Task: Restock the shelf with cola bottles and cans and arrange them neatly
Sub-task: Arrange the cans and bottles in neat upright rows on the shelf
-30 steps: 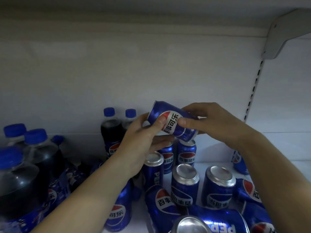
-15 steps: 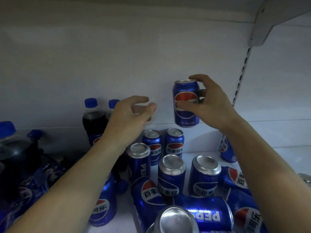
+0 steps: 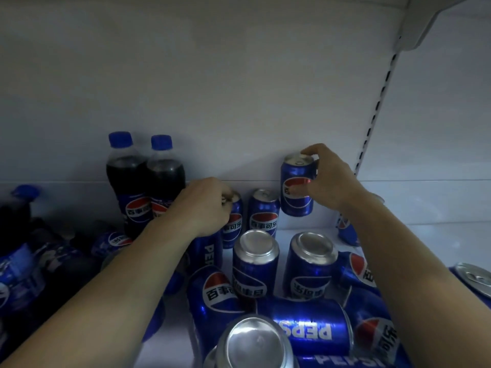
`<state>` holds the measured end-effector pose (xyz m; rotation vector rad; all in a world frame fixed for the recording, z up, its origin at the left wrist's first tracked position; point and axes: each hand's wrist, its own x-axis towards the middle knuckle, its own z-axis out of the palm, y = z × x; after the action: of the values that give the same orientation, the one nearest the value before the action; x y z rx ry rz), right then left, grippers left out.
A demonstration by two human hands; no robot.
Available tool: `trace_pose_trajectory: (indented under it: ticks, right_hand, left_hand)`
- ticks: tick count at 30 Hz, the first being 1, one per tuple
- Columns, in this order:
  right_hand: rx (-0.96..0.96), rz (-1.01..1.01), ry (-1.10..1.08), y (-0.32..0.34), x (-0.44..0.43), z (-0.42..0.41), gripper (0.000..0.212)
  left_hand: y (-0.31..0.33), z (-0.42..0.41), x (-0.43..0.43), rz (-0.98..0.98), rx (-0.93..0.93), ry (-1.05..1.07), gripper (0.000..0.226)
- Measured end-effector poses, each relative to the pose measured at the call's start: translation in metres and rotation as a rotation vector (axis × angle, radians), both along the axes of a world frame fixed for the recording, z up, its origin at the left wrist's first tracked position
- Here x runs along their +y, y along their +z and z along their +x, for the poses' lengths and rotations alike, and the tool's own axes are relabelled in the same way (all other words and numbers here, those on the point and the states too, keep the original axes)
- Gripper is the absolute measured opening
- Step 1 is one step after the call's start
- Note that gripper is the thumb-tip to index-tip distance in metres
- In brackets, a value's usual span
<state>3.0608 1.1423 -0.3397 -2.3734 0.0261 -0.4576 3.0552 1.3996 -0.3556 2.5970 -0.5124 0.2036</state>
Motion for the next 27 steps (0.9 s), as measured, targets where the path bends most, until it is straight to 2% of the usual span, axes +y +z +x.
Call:
trace_pose_trajectory:
  ticks: [4, 7, 16, 20, 27]
  right_hand:
    - [0.101, -0.049, -0.017, -0.011, -0.004, -0.001, 0.070]
    - [0.151, -0.002, 0.044, -0.025, -0.005, -0.003, 0.070]
    - [0.202, -0.107, 0.067, -0.042, -0.004, -0.004, 0.077]
    - [0.216, -0.083, 0.070, -0.042, -0.005, -0.003, 0.084]
    - [0.210, -0.081, 0.060, -0.040, -0.004, -0.002, 0.076]
  left_hand:
    - [-0.004, 0.000, 0.002, 0.030, -0.012, -0.014, 0.036]
    - [-0.005, 0.002, 0.004, 0.014, 0.003, -0.045, 0.041]
    - [-0.007, 0.003, 0.005, 0.020, 0.049, -0.070, 0.048]
    - [-0.007, 0.002, 0.006, 0.018, 0.055, -0.087, 0.049]
    - [-0.006, 0.000, 0.006, 0.014, 0.076, -0.116, 0.049]
